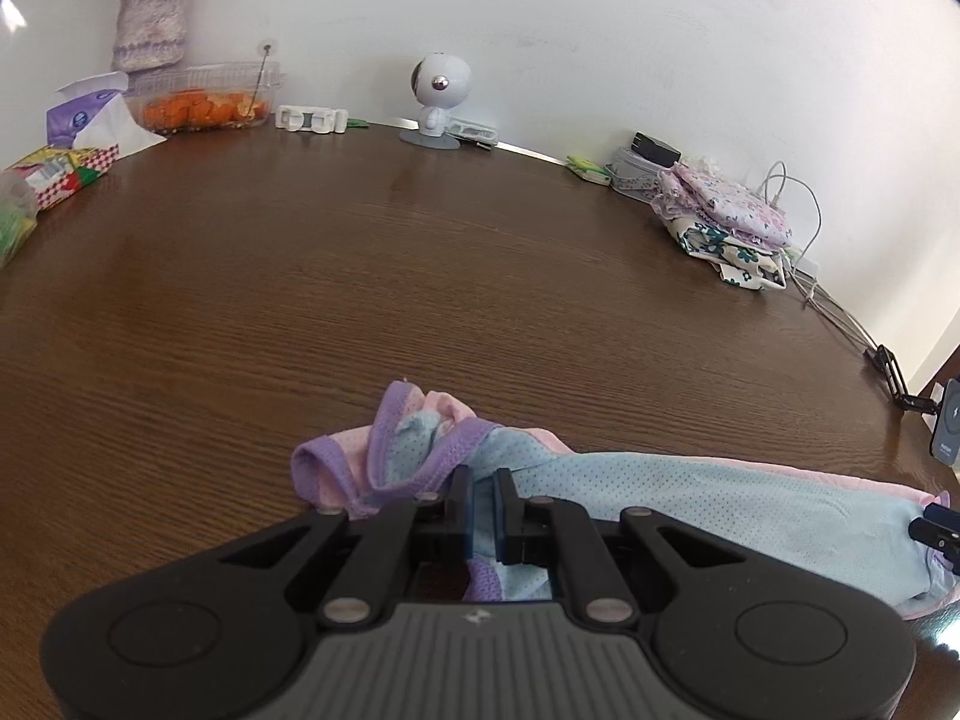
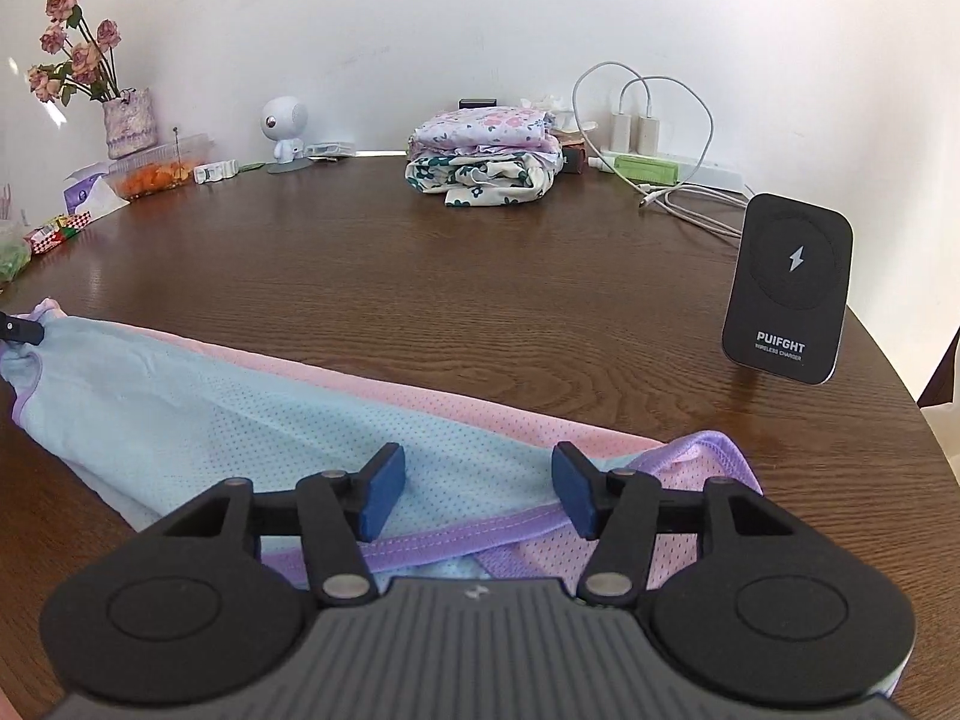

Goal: Fold clothes

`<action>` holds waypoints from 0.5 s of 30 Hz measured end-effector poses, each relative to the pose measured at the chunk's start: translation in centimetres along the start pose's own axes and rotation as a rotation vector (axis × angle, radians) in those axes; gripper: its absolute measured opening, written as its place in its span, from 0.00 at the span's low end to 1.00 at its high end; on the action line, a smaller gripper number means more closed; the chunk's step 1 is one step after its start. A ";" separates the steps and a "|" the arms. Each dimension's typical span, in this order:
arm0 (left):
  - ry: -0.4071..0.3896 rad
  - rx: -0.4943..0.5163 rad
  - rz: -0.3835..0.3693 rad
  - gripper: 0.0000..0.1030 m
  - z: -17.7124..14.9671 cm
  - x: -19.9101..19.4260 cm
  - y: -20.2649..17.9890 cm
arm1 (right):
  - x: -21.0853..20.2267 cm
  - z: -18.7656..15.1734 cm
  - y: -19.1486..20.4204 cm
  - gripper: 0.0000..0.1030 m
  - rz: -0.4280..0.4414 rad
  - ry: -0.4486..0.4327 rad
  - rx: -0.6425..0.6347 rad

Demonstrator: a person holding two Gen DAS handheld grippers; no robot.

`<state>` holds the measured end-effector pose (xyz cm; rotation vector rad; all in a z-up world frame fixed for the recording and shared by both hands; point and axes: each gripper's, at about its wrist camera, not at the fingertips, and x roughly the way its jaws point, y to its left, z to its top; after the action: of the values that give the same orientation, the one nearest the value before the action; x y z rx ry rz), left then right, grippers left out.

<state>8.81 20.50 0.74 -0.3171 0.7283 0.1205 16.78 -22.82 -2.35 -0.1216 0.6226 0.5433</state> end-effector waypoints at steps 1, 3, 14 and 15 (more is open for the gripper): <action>-0.008 -0.007 -0.019 0.15 0.0 -0.3 0.0 | -0.2 0.0 0.1 0.55 0.011 -0.005 0.002; -0.051 0.022 -0.058 0.23 0.3 -1.5 -0.3 | -0.5 0.1 0.2 0.55 0.034 -0.014 0.005; -0.017 0.169 -0.014 0.07 2.7 2.0 -0.8 | -0.2 0.1 4.7 0.57 0.182 -0.009 -0.055; -0.011 0.174 -0.006 0.07 2.5 2.4 -0.6 | 0.0 0.0 5.0 0.57 0.172 0.004 -0.065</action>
<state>12.36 20.72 1.06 -0.1528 0.7212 0.0524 14.20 -18.54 -2.13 -0.1306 0.6225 0.7299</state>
